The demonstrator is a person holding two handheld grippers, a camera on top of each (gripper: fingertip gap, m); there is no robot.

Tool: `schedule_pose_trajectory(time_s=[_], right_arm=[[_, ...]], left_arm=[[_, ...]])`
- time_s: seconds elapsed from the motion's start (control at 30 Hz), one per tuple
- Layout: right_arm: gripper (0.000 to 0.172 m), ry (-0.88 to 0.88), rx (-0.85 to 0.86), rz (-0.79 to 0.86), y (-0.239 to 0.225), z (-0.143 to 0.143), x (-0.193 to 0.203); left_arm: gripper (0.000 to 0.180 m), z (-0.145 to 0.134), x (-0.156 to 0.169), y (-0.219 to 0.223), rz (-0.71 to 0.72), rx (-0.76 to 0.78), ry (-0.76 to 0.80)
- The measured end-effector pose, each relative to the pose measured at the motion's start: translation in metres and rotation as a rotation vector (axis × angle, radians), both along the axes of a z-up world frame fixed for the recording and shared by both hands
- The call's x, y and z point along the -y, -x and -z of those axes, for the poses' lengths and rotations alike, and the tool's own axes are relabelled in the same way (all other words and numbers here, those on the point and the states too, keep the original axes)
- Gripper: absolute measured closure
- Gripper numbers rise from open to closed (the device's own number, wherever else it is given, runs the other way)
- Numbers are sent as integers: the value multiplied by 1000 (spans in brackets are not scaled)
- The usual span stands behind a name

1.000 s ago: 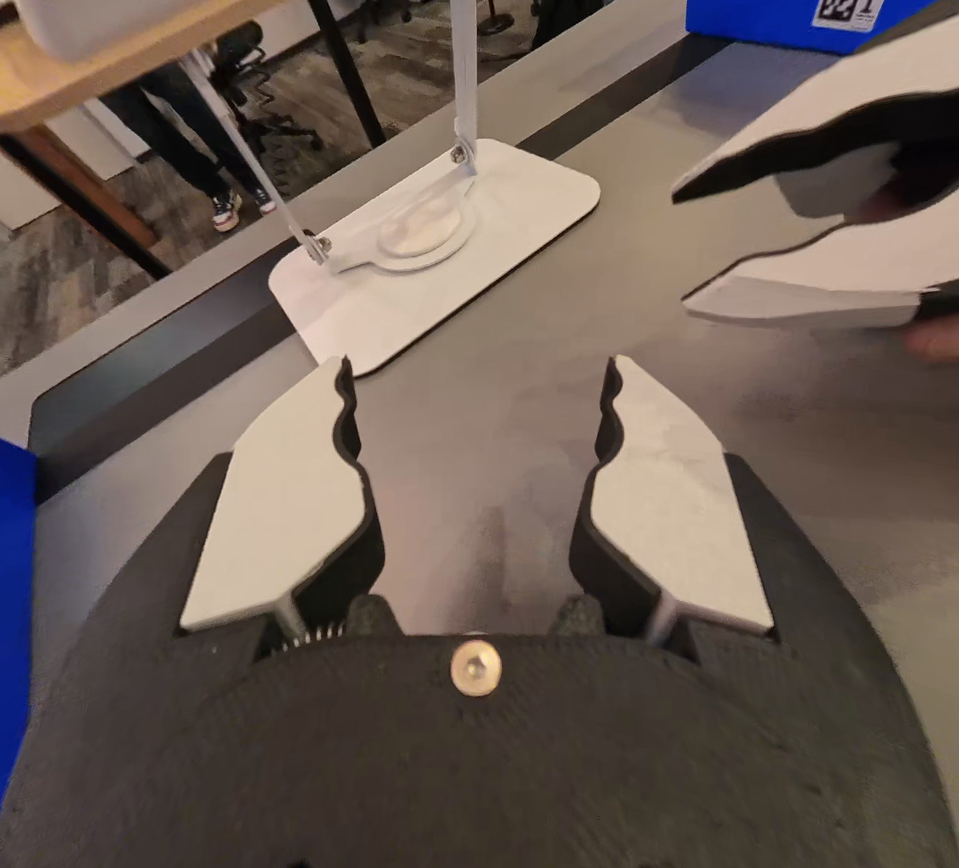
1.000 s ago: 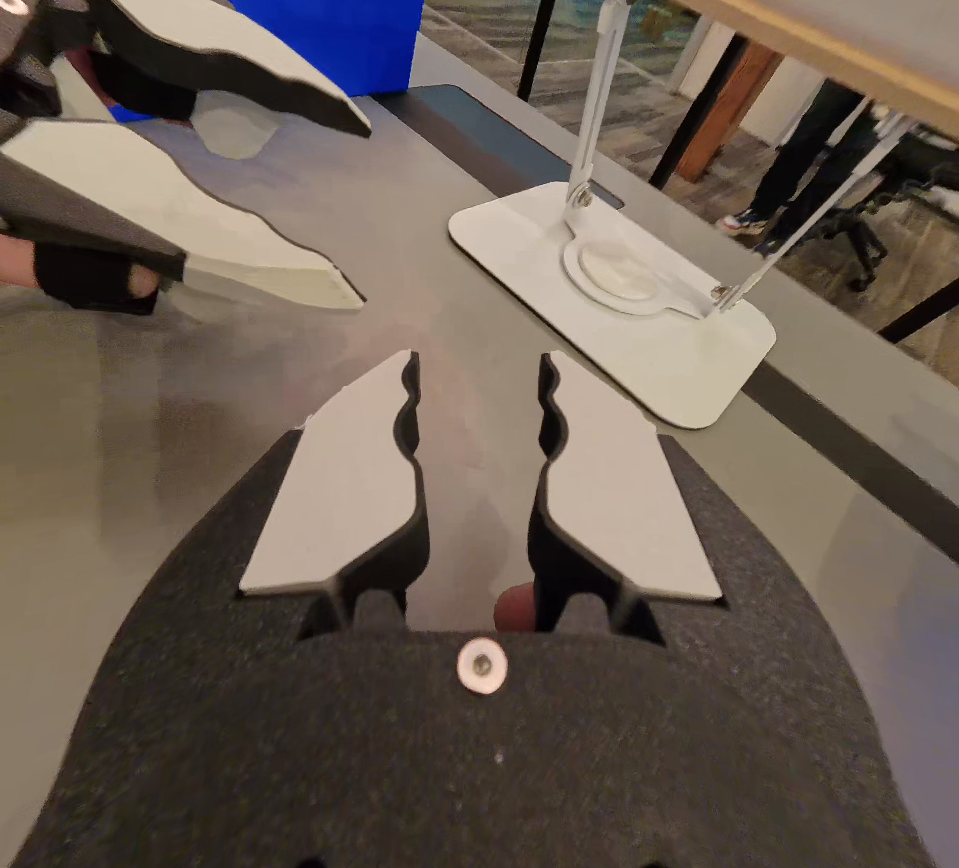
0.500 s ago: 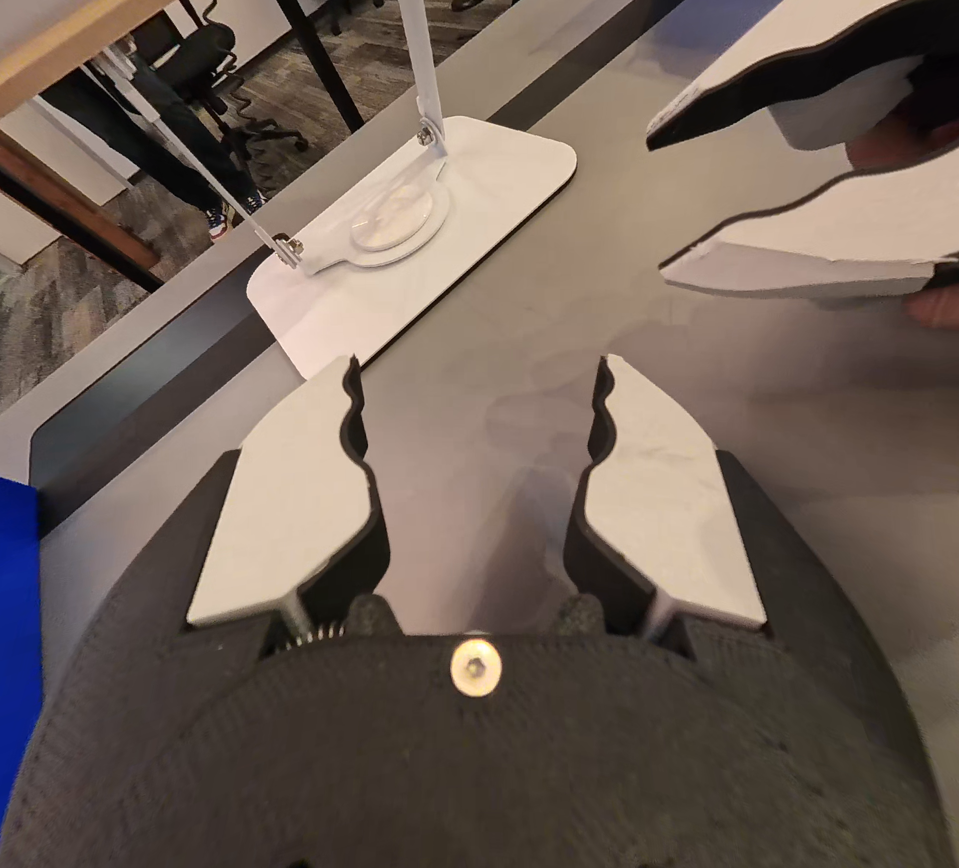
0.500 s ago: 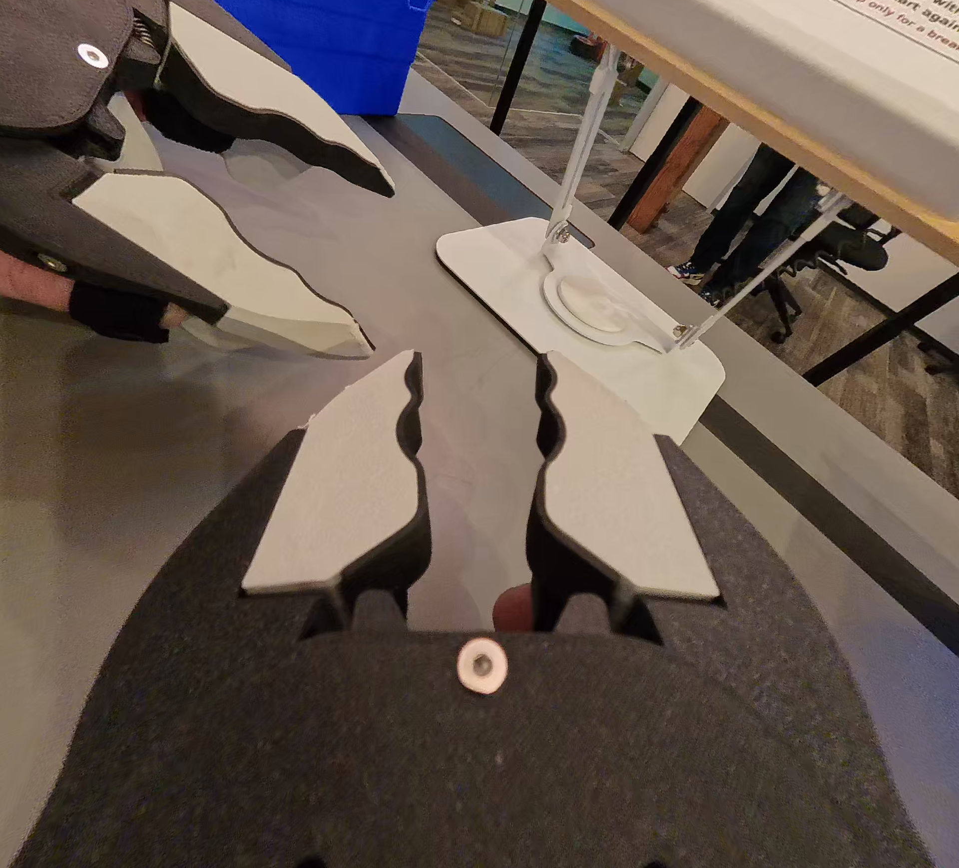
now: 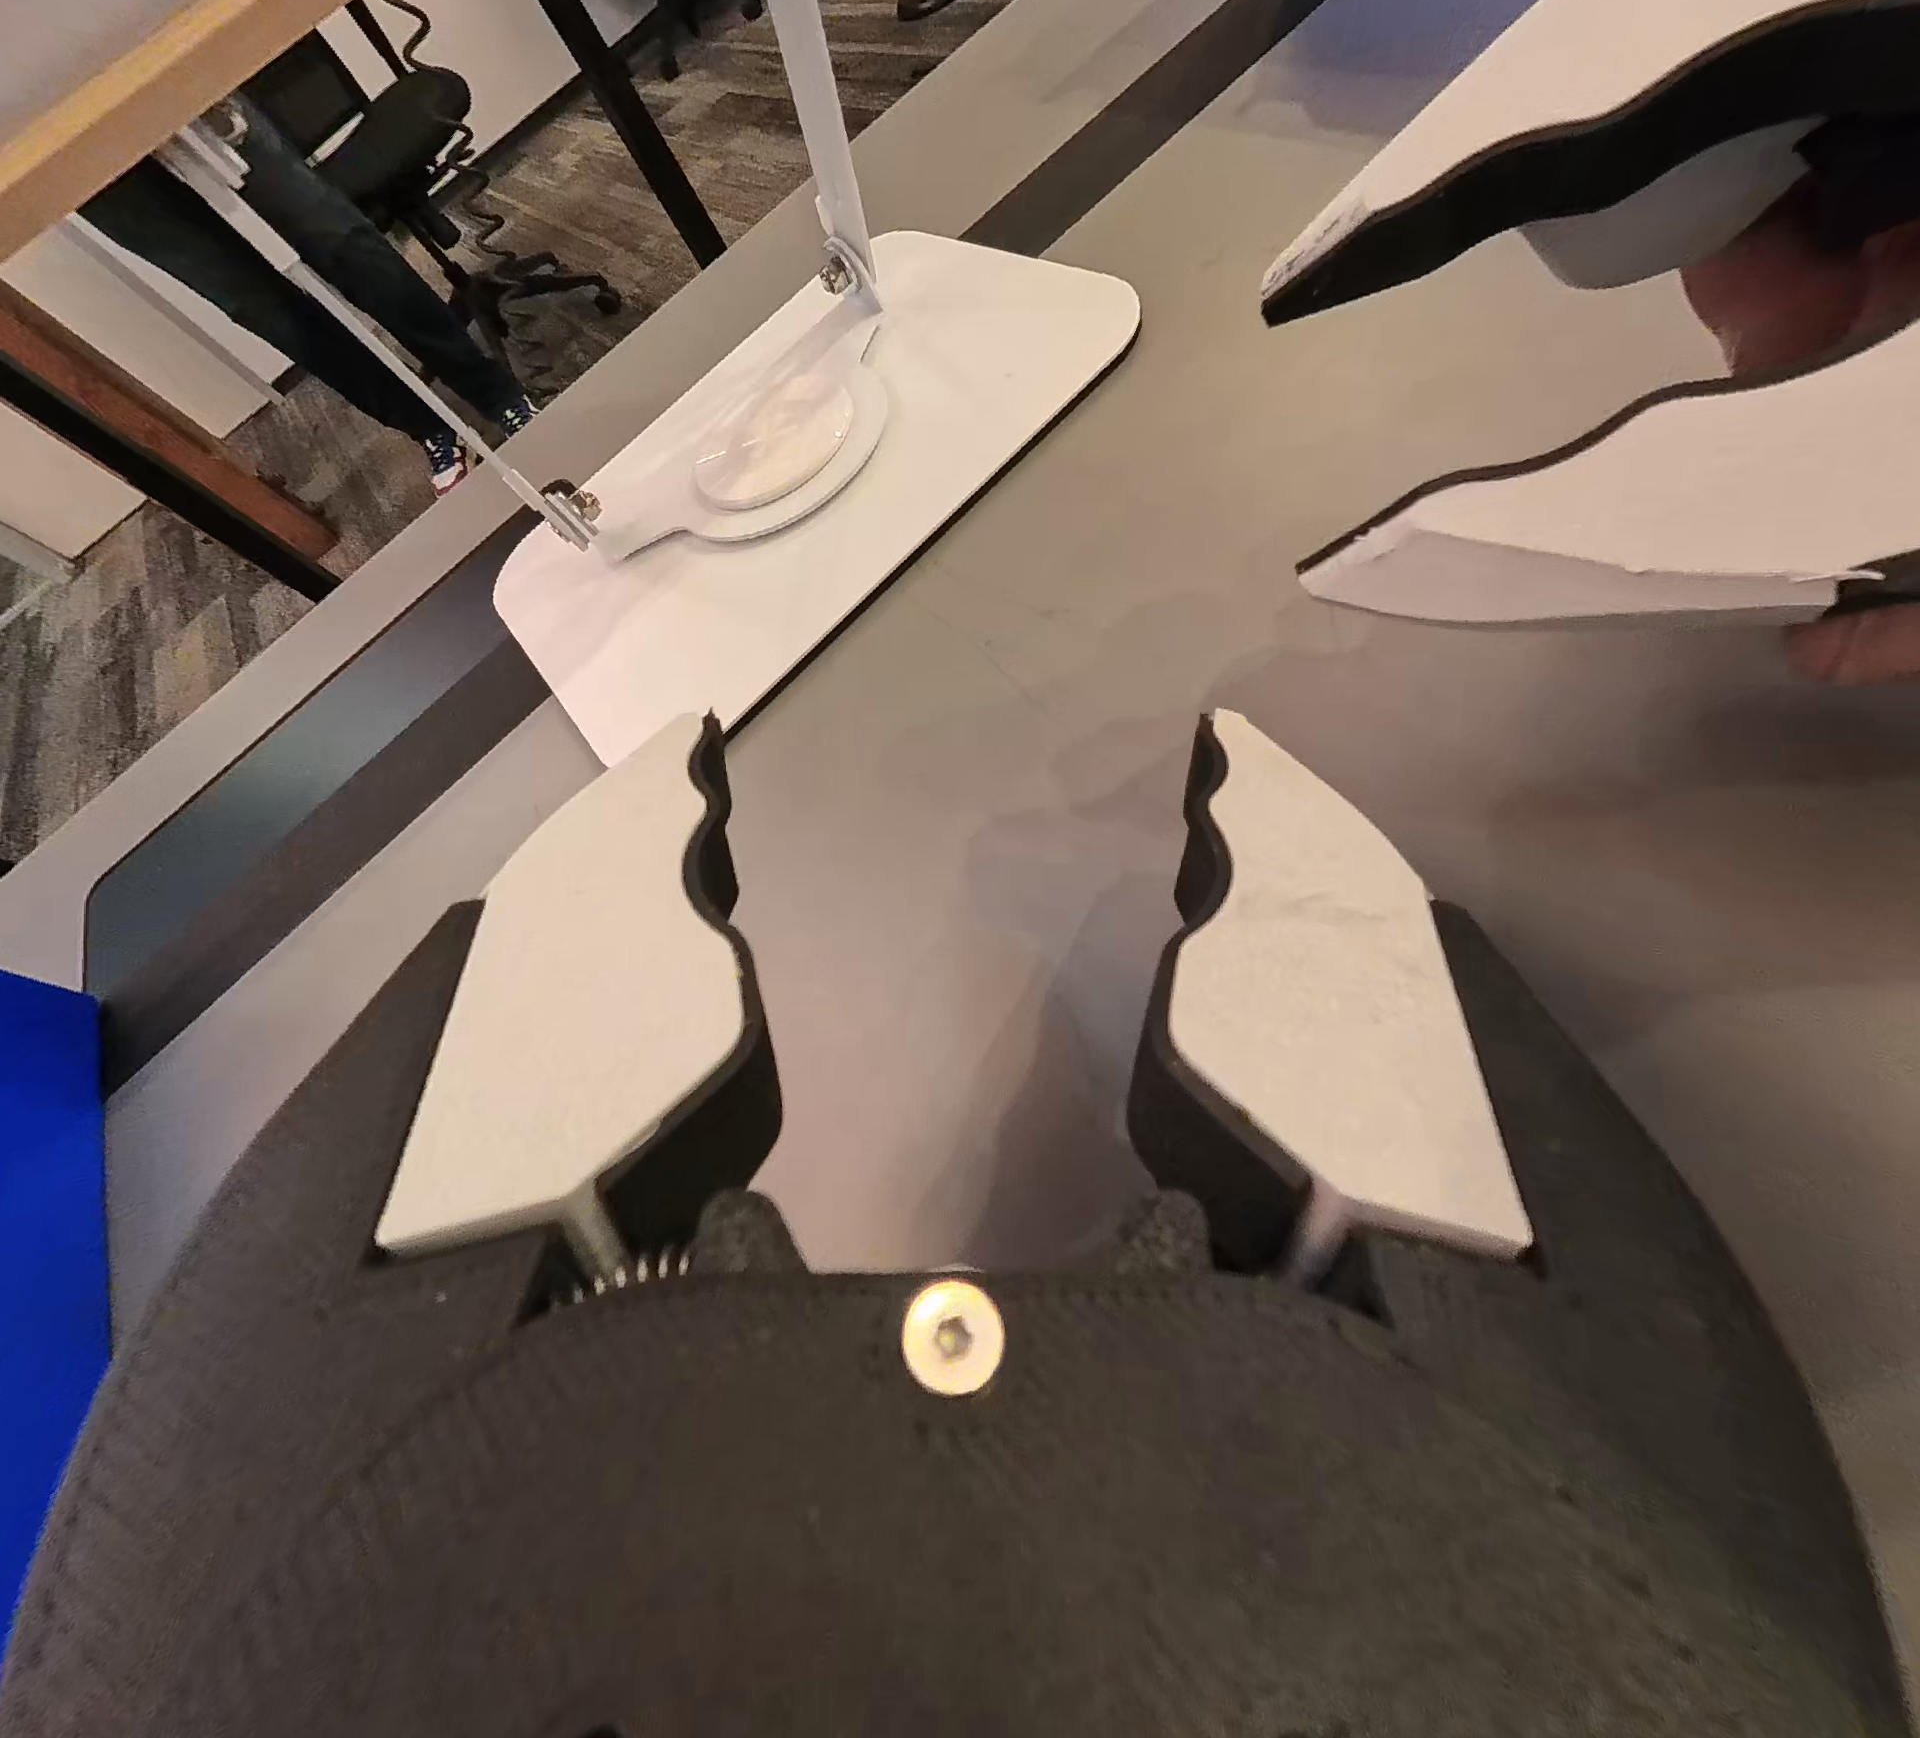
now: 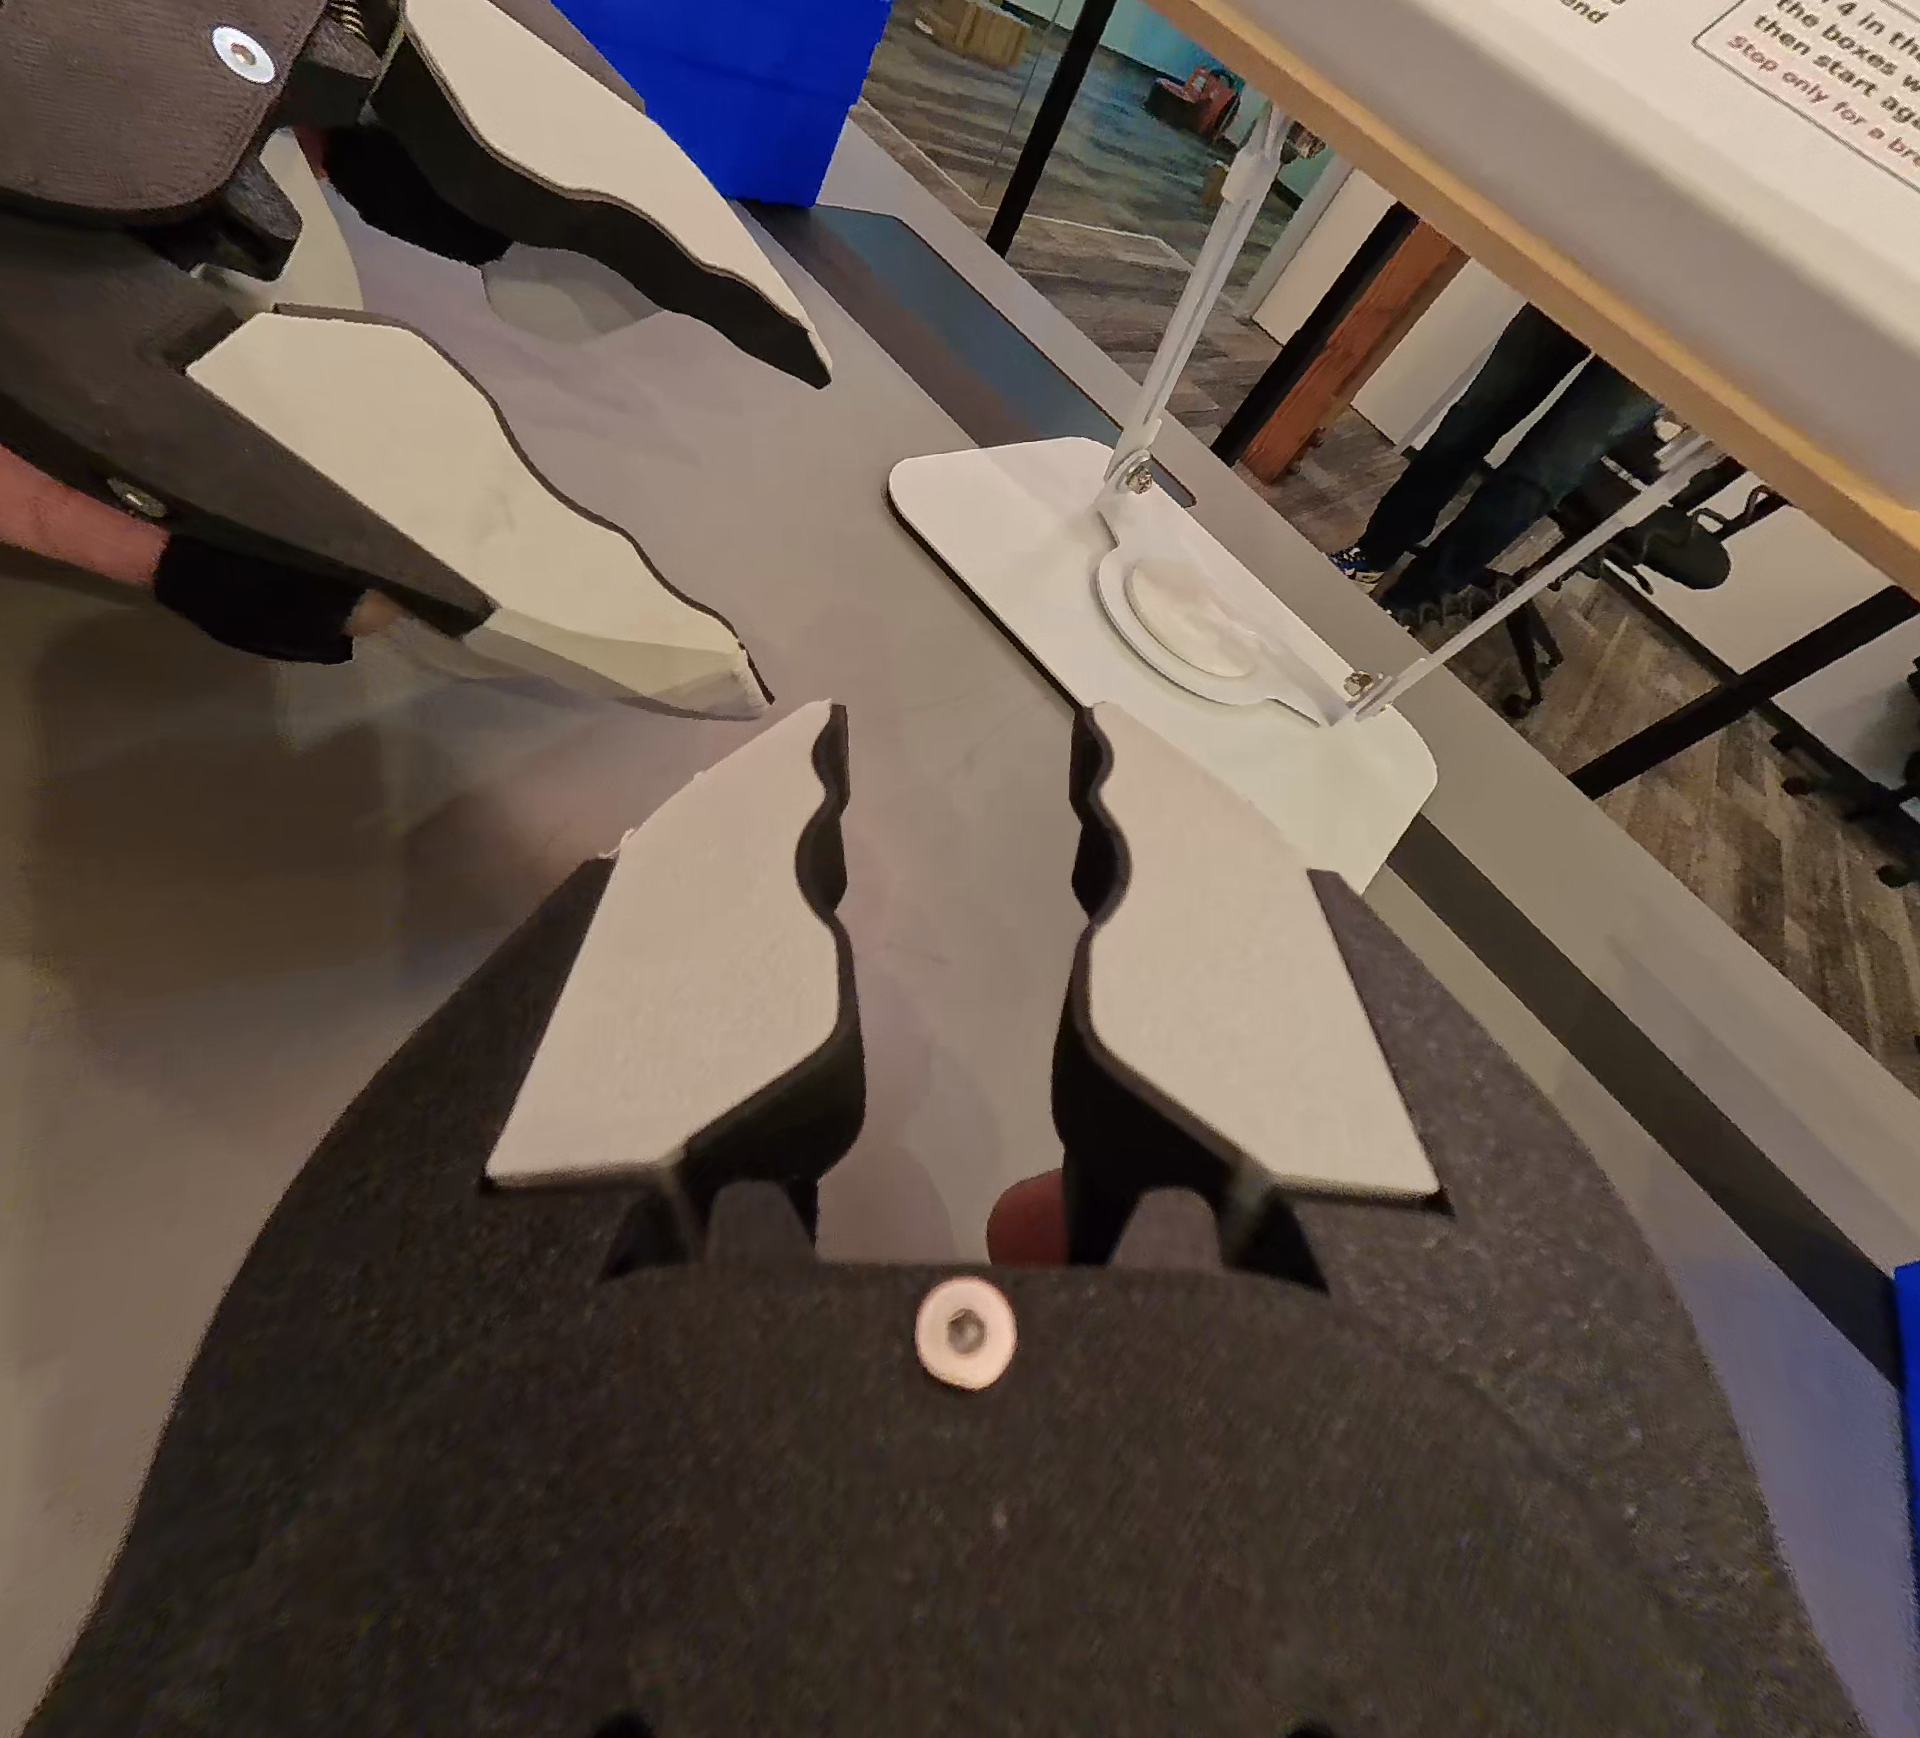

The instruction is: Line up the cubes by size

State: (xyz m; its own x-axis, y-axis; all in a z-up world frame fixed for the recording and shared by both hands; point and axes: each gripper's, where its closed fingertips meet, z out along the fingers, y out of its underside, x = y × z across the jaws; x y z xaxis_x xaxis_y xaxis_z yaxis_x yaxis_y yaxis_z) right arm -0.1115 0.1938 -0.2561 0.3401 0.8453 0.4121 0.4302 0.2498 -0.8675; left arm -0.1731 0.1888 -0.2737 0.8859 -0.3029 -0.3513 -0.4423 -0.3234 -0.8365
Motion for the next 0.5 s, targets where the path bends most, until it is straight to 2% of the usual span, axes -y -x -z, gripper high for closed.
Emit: schedule_pose_trajectory(time_s=[0.5], right_arm=[[132, -13, 22, 12, -3, 3, -5]], left_arm=[[100, -5, 2, 0, 14, 26, -27]])
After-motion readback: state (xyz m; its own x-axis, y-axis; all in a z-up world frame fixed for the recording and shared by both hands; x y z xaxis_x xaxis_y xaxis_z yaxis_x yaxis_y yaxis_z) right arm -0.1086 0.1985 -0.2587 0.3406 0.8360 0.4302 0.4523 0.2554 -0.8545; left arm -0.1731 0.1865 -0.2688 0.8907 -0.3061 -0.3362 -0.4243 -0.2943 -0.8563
